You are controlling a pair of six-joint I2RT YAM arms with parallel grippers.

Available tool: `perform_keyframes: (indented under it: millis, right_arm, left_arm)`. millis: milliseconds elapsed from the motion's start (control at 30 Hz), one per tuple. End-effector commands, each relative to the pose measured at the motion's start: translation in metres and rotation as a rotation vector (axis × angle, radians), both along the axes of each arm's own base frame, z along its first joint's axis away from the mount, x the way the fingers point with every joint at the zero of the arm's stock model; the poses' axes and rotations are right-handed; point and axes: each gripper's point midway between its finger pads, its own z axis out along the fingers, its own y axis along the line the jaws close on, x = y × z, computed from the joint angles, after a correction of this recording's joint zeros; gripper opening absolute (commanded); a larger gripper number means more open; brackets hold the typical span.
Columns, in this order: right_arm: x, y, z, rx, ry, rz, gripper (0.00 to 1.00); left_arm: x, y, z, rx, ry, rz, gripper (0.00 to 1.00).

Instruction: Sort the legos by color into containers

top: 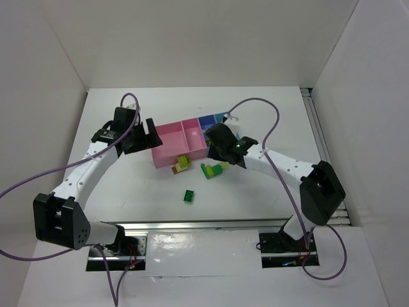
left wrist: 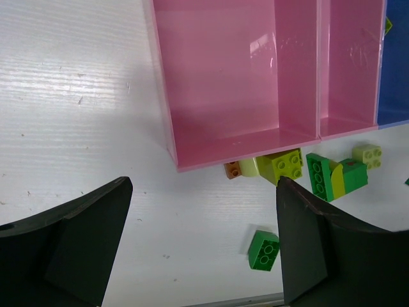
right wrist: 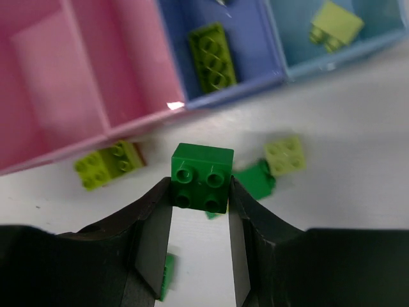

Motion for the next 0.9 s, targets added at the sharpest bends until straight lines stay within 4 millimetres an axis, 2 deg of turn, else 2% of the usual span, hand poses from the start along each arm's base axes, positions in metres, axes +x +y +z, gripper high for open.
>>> perform_keyframes:
  millis: [0, 33, 100, 133, 167, 200, 233, 267, 300, 333, 367, 400, 467, 500, 533, 667, 733, 800, 867]
  right_arm:
    - [0.026, 0.021, 0.027, -0.033, -0.091, 0.044, 0.23]
    - [0.035, 0.035, 0.031, -0.032, -0.103, 0.061, 0.23]
    - [0.049, 0.05, 0.036, -0.029, -0.128, 0.089, 0.23]
    - [0.055, 0.055, 0.024, -0.051, -0.113, 0.097, 0.23]
    - [0.066, 0.069, 0.04, -0.02, -0.148, 0.117, 0.23]
    - [0.07, 0.076, 0.04, -0.009, -0.146, 0.126, 0.23]
    - [0.075, 0.083, 0.028, -0.026, -0.129, 0.142, 0.23]
    - [0.08, 0.089, 0.03, -0.02, -0.136, 0.142, 0.23]
    - [0.085, 0.104, 0.042, 0.009, -0.164, 0.167, 0.23]
    - [0.088, 0.112, 0.032, 0.012, -0.145, 0.183, 0.23]
    - [0.09, 0.117, 0.033, 0.015, -0.148, 0.198, 0.23]
    - [0.093, 0.13, 0.044, 0.043, -0.171, 0.214, 0.25]
    - [0.096, 0.141, 0.033, 0.03, -0.165, 0.23, 0.25]
    - [0.101, 0.145, 0.038, 0.037, -0.173, 0.23, 0.25]
    - [0.102, 0.147, 0.028, 0.023, -0.156, 0.231, 0.25]
    - [0.105, 0.15, 0.031, 0.03, -0.165, 0.23, 0.25]
    - [0.106, 0.147, 0.027, 0.022, -0.161, 0.214, 0.25]
    - [0.105, 0.14, 0.025, 0.0, -0.164, 0.195, 0.25]
    - [0.11, 0.124, 0.027, -0.015, -0.169, 0.161, 0.25]
  left_arm:
    - [0.0, 0.005, 0.001, 0.006, -0.015, 0.018, 0.94]
    - [0.001, 0.006, 0.001, 0.013, -0.016, 0.024, 0.94]
    - [-0.002, 0.006, 0.003, 0.007, -0.015, 0.031, 0.94]
    - [-0.003, 0.008, 0.002, 0.016, -0.007, 0.037, 0.94]
    - [-0.003, 0.008, 0.002, 0.016, -0.007, 0.037, 0.94]
    - [-0.003, 0.01, 0.005, 0.021, -0.019, 0.045, 0.94]
    - [-0.005, 0.01, 0.004, 0.023, -0.011, 0.045, 0.94]
    - [-0.005, 0.013, 0.008, 0.026, -0.024, 0.064, 0.94]
    - [-0.004, 0.017, 0.008, 0.044, -0.028, 0.08, 0.94]
    - [-0.007, 0.02, 0.01, 0.046, -0.027, 0.096, 0.94]
    - [-0.007, 0.02, 0.01, 0.046, -0.027, 0.097, 0.94]
    - [-0.006, 0.026, 0.01, 0.055, -0.029, 0.117, 0.94]
    - [-0.007, 0.029, 0.008, 0.051, -0.017, 0.134, 0.94]
    - [-0.008, 0.027, 0.008, 0.044, -0.016, 0.128, 0.94]
    - [-0.008, 0.027, 0.008, 0.044, -0.016, 0.128, 0.94]
    - [-0.008, 0.029, 0.008, 0.037, -0.014, 0.131, 0.94]
    - [-0.008, 0.029, 0.008, 0.037, -0.014, 0.131, 0.94]
    - [-0.008, 0.029, 0.008, 0.037, -0.014, 0.131, 0.94]
    - [-0.008, 0.029, 0.008, 0.037, -0.014, 0.131, 0.94]
